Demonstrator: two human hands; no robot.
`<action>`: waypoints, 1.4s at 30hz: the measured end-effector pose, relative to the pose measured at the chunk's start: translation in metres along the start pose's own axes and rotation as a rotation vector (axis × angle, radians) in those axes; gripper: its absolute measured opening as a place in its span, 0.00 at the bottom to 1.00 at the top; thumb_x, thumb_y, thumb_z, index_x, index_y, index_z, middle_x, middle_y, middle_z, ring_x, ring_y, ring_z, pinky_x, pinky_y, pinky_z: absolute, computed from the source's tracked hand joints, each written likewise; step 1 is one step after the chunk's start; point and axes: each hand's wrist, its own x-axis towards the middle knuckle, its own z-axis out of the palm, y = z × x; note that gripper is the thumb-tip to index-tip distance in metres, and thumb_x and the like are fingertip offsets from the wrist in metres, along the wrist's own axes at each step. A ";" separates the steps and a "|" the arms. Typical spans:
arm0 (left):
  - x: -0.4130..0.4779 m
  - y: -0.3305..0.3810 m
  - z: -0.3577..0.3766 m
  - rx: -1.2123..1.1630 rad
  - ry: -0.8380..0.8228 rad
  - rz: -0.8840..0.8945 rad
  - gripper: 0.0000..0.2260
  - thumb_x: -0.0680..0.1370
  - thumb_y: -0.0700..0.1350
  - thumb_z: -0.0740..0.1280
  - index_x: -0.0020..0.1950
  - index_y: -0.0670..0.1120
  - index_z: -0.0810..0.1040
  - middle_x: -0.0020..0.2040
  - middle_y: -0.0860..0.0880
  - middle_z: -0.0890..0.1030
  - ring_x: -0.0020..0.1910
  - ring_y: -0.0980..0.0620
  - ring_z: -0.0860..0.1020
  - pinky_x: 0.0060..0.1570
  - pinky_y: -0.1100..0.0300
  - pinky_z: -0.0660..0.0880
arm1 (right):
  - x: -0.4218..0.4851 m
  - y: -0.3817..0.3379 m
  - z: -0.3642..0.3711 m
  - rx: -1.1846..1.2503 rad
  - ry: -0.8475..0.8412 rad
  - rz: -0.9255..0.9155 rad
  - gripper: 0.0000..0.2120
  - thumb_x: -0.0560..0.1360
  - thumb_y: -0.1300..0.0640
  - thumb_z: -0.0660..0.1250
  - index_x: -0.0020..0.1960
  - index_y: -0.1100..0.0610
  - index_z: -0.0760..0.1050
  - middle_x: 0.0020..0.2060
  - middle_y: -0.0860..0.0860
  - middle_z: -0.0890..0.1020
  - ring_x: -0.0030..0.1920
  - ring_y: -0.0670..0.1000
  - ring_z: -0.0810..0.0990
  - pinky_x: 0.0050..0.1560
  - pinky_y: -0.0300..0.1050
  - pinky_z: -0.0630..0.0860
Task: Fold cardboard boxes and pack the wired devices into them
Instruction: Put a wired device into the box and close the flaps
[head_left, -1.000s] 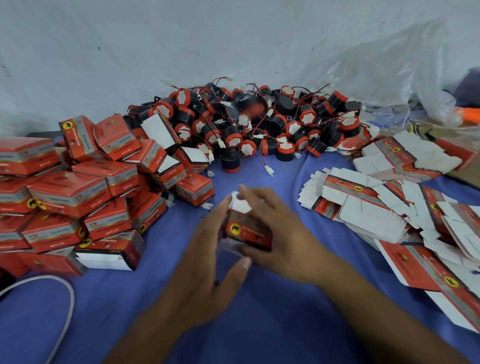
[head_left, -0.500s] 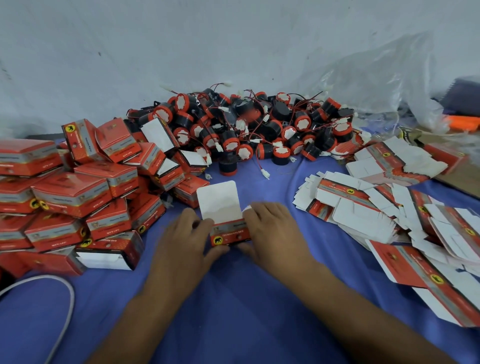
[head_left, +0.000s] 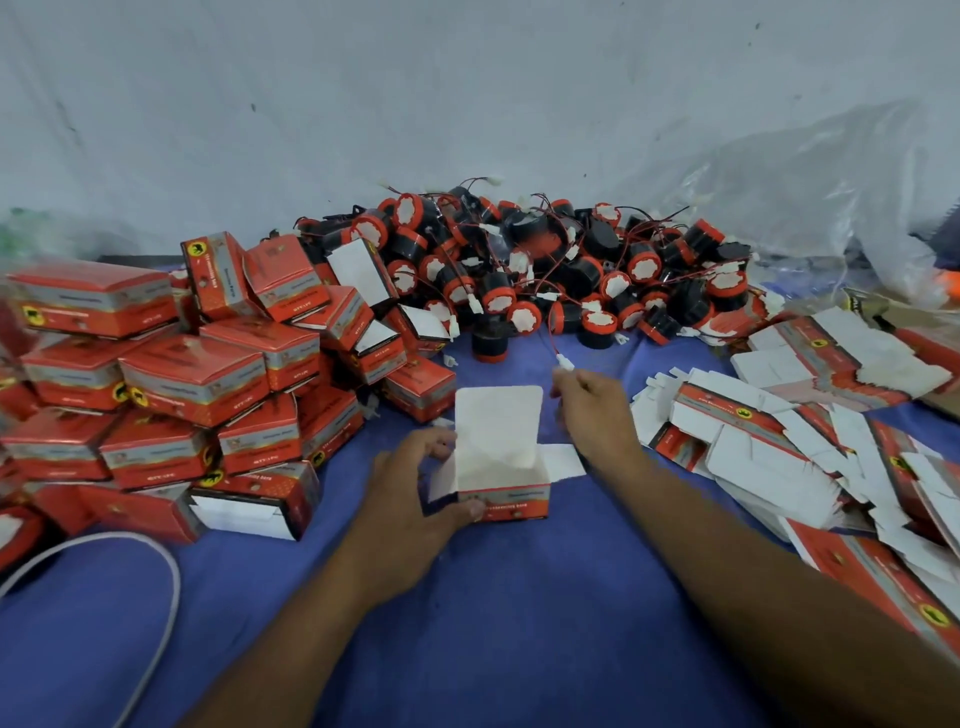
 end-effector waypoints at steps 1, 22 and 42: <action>-0.001 -0.001 0.001 0.009 0.021 0.011 0.24 0.73 0.48 0.77 0.63 0.60 0.68 0.60 0.60 0.72 0.60 0.60 0.68 0.55 0.73 0.65 | 0.017 0.003 0.004 -0.049 0.007 -0.008 0.17 0.80 0.55 0.62 0.40 0.69 0.72 0.32 0.61 0.75 0.33 0.53 0.71 0.38 0.51 0.69; 0.002 -0.016 0.005 -0.055 0.016 0.074 0.19 0.74 0.50 0.75 0.60 0.60 0.71 0.62 0.63 0.72 0.61 0.67 0.69 0.56 0.76 0.65 | 0.028 0.003 0.015 -0.394 -0.302 -0.330 0.12 0.73 0.59 0.75 0.54 0.60 0.78 0.47 0.55 0.83 0.51 0.59 0.80 0.52 0.53 0.74; -0.003 -0.005 0.006 -0.035 -0.005 0.176 0.18 0.73 0.48 0.75 0.62 0.56 0.76 0.59 0.60 0.78 0.60 0.64 0.75 0.58 0.73 0.69 | -0.065 -0.024 -0.040 -0.261 -0.464 -0.788 0.12 0.79 0.61 0.70 0.61 0.60 0.80 0.64 0.54 0.77 0.65 0.53 0.75 0.66 0.46 0.72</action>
